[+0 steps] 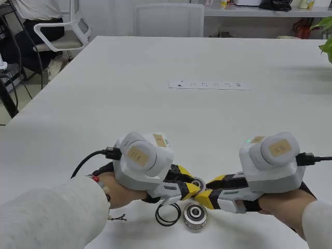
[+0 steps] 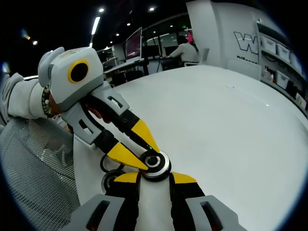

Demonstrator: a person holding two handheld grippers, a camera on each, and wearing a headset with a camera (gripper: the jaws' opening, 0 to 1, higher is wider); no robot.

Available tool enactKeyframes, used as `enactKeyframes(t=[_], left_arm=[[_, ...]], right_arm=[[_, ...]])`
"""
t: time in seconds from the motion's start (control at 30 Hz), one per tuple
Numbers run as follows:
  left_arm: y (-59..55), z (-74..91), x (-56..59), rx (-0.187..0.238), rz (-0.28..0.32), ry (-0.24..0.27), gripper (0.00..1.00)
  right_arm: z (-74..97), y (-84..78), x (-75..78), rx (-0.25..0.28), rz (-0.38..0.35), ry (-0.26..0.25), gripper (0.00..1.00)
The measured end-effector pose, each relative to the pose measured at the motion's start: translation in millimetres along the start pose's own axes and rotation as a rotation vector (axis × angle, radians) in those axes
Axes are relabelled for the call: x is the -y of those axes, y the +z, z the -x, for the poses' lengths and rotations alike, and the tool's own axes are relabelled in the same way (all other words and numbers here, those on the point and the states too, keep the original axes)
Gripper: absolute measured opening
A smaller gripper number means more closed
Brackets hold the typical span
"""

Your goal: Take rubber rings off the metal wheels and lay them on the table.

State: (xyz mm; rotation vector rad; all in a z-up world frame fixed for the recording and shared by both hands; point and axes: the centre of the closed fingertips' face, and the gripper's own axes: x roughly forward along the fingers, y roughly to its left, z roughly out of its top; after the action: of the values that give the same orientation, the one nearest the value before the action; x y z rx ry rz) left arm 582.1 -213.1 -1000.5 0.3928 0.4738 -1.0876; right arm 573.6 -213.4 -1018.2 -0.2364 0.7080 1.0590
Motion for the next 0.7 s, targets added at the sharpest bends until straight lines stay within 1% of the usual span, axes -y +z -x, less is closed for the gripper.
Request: enactKeyframes(t=[0.03, 0.07, 0.13, 0.17, 0.2, 0.33, 0.47, 0.5, 0.53, 0.57, 0.6, 0.7], left_arm=[[-0.1, 0.0, -0.2, 0.001, 0.001, 0.000, 0.14], [-0.1, 0.0, -0.2, 0.002, 0.002, 0.000, 0.14], [-0.1, -0.1, -0.1, 0.003, 0.003, -0.001, 0.14], [-0.1, 0.0, -0.1, 0.004, 0.005, 0.000, 0.14], [0.0, 0.0, -0.2, 0.004, 0.006, 0.001, 0.14], [0.2, 0.3, 0.0, 0.004, 0.007, 0.002, 0.14], [0.3, 0.4, 0.0, 0.004, 0.009, 0.002, 0.14], [0.3, 0.4, 0.0, 0.004, 0.009, 0.003, 0.14], [0.2, 0.4, 0.0, 0.004, 0.010, 0.004, 0.14], [0.0, 0.4, -0.4, 0.004, 0.011, 0.006, 0.14], [-0.1, 0.4, -0.4, 0.004, 0.012, 0.006, 0.14], [-0.3, 0.3, -0.3, 0.004, 0.008, 0.004, 0.14]], right_arm=[[0.3, -0.3, 0.1, -0.007, 0.036, -0.002, 0.20], [0.6, -0.7, -0.3, -0.012, 0.056, -0.001, 0.19], [0.7, -1.6, -0.6, -0.017, 0.070, -0.003, 0.18], [0.7, -3.5, -2.2, -0.028, 0.086, 0.006, 0.16], [1.2, -1.6, -1.0, -0.017, 0.091, 0.000, 0.16], [1.7, -1.6, -1.2, -0.023, 0.093, 0.000, 0.15], [2.6, -2.8, -0.5, -0.031, 0.104, 0.003, 0.13], [2.7, -3.2, -0.4, -0.033, 0.106, 0.004, 0.12], [3.6, -5.9, 1.3, -0.050, 0.120, -0.006, 0.09], [3.4, -5.8, 0.8, -0.049, 0.146, -0.001, 0.05], [3.5, -6.4, 0.7, -0.051, 0.138, -0.001, 0.03], [4.1, -6.4, 1.3, -0.052, 0.116, -0.003, 0.02]])
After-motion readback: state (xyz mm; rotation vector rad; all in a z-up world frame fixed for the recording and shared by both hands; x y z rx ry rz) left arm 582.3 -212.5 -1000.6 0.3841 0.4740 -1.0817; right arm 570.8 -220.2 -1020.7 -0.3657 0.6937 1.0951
